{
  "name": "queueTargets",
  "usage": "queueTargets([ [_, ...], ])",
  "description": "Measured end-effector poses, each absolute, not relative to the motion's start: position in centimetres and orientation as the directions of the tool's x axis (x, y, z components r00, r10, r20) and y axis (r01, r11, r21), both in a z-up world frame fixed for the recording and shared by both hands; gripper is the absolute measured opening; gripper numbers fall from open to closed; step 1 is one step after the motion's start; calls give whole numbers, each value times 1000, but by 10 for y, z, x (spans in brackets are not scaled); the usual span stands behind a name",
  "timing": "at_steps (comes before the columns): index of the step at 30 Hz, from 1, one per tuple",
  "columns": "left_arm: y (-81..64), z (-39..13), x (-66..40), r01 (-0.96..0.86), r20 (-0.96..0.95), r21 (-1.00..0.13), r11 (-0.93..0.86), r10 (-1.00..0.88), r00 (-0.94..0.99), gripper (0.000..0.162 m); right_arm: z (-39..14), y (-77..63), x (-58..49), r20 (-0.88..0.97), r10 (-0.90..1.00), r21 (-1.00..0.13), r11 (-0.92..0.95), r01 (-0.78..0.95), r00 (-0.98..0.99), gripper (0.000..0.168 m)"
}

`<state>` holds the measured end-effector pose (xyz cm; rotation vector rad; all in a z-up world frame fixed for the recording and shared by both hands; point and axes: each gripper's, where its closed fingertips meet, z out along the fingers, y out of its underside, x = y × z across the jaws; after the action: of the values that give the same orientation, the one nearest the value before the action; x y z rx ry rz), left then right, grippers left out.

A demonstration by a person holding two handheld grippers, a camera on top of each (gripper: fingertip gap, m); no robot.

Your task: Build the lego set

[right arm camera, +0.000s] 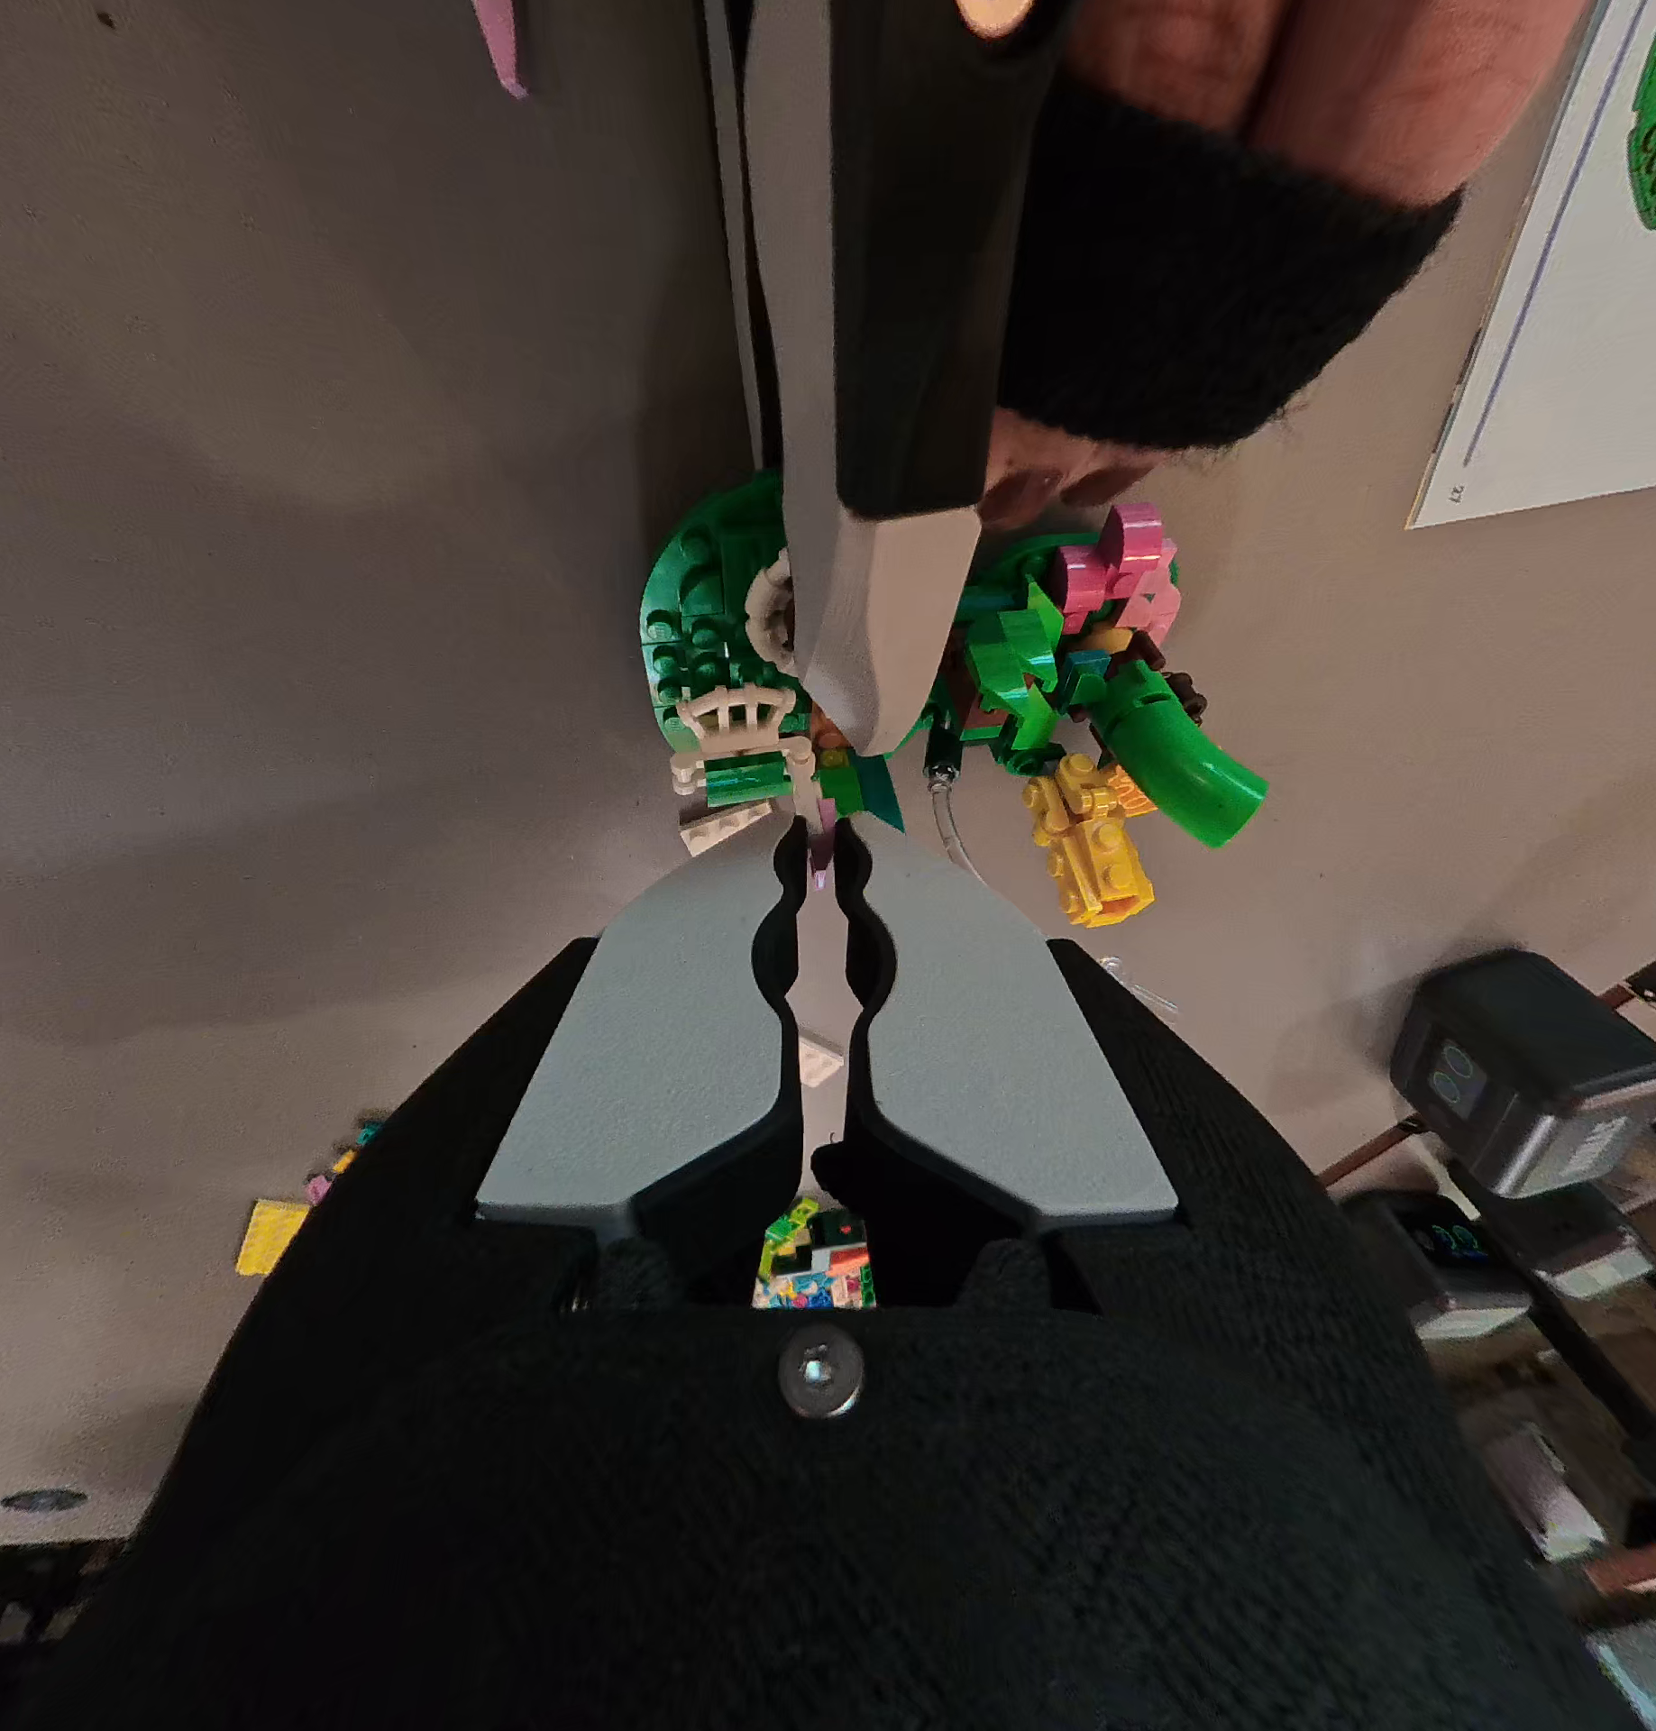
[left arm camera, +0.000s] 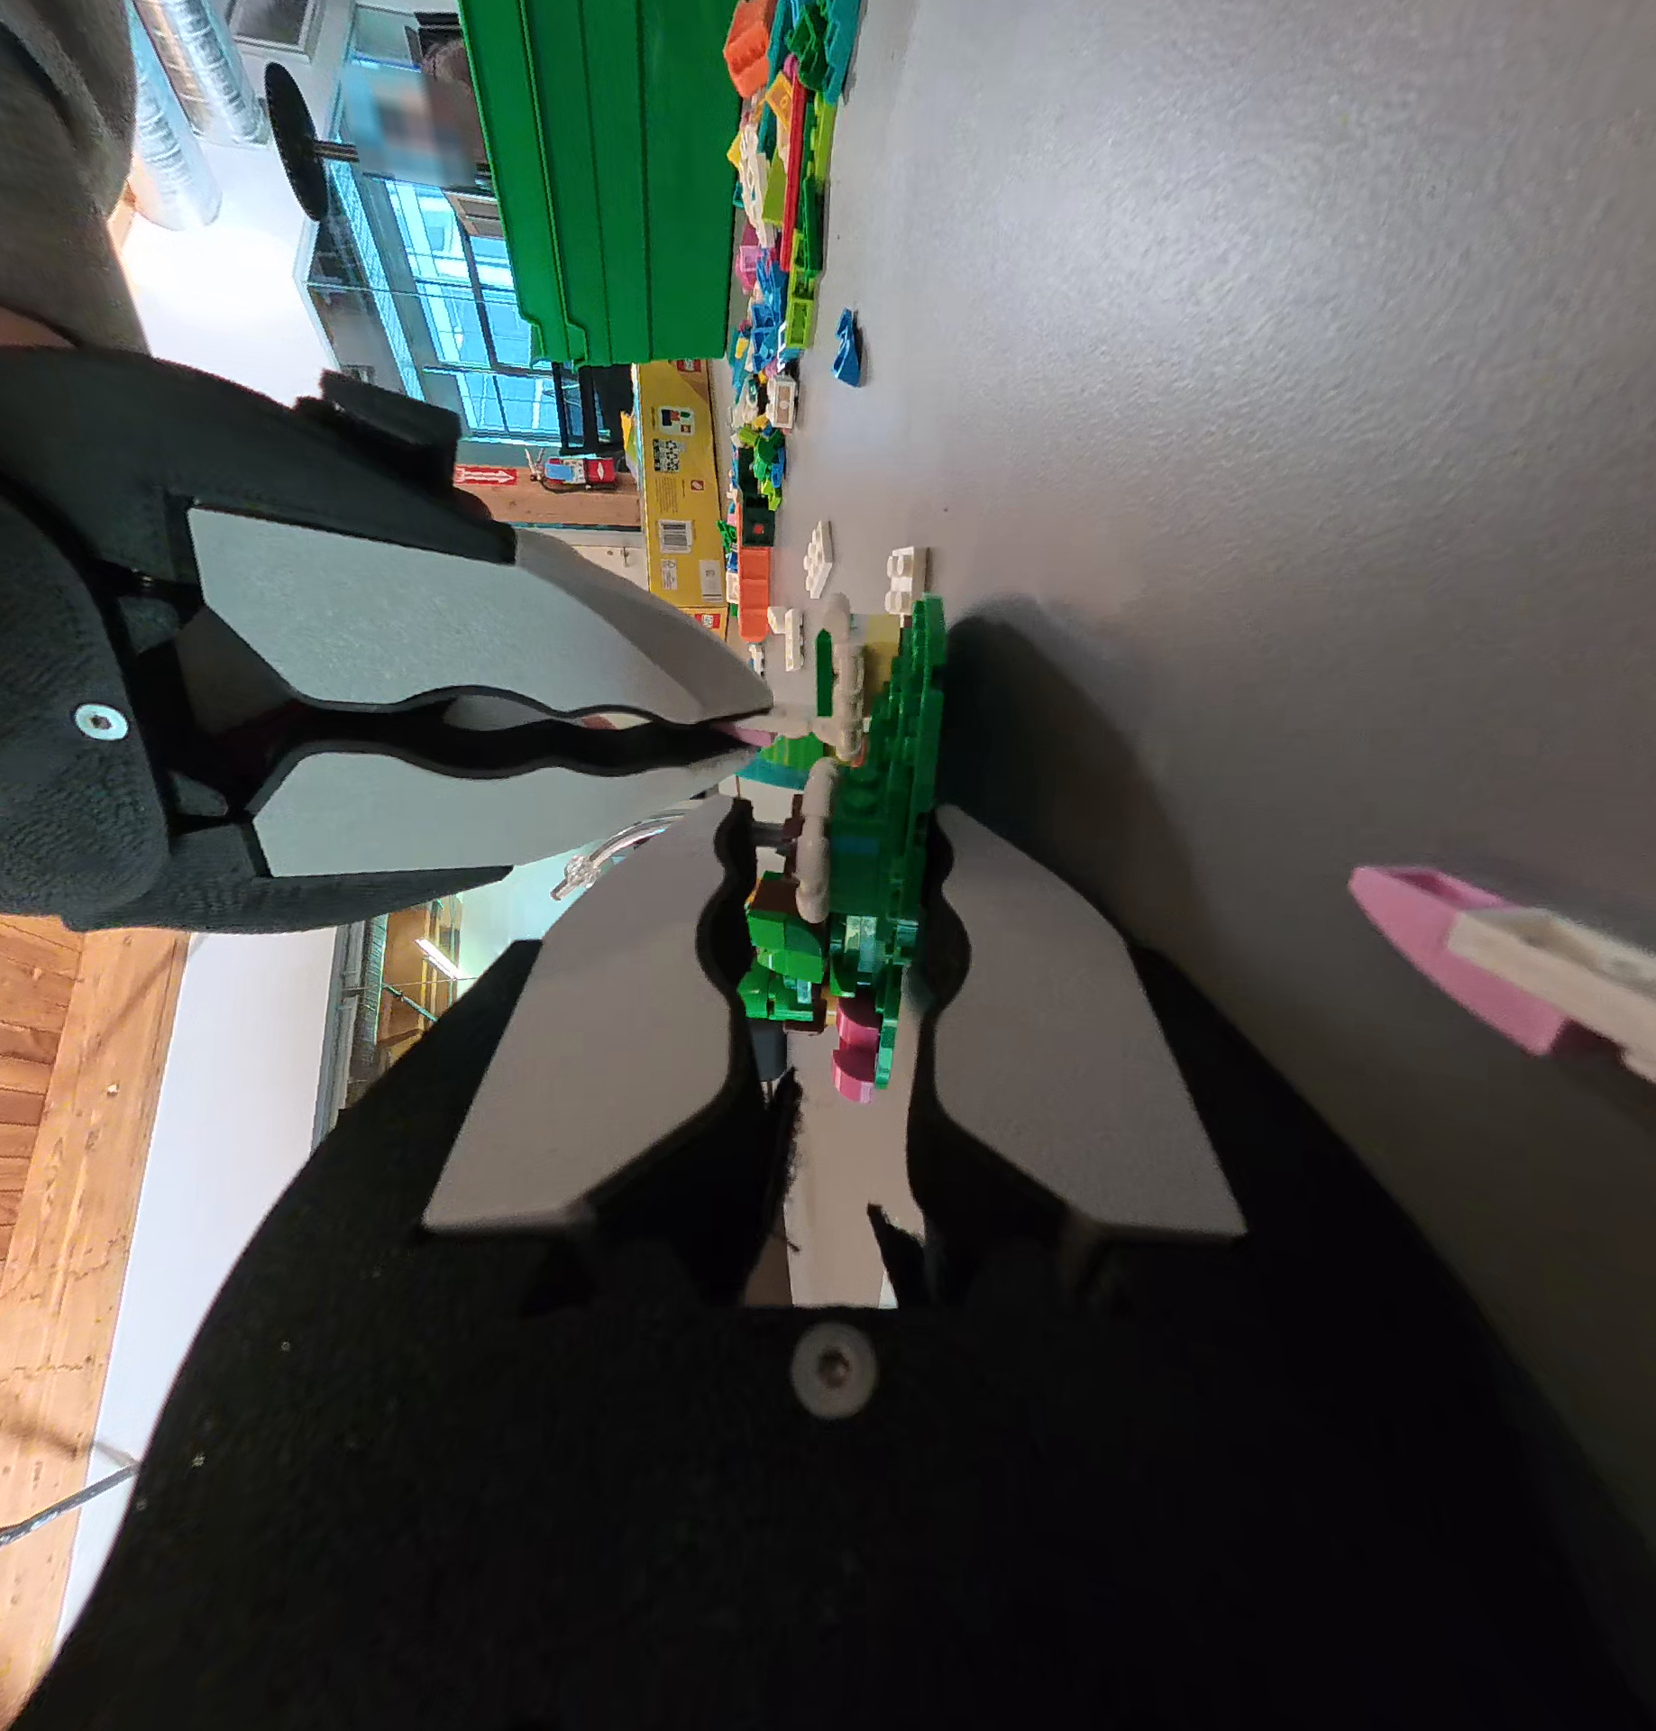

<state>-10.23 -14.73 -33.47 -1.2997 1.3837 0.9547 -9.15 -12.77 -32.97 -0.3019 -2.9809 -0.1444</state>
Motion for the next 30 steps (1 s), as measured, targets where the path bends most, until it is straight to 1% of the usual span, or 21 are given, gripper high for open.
queueTargets([
  [14, -147, -336, -103, -989, -968, -89, 114, -243, 59, 33, -331, -129, -91, 157, 197, 78, 974, 211, -968, 4],
  [26, -146, -338, -102, -988, -967, -97, 119, -248, 65, 33, -333, -132, -92, 115, 206, 69, 974, 214, -972, 4],
  [30, -144, -338, -102, -988, -967, -97, 116, -245, 66, 33, -332, -132, -92, 136, 224, 57, 971, 233, -965, 4],
])
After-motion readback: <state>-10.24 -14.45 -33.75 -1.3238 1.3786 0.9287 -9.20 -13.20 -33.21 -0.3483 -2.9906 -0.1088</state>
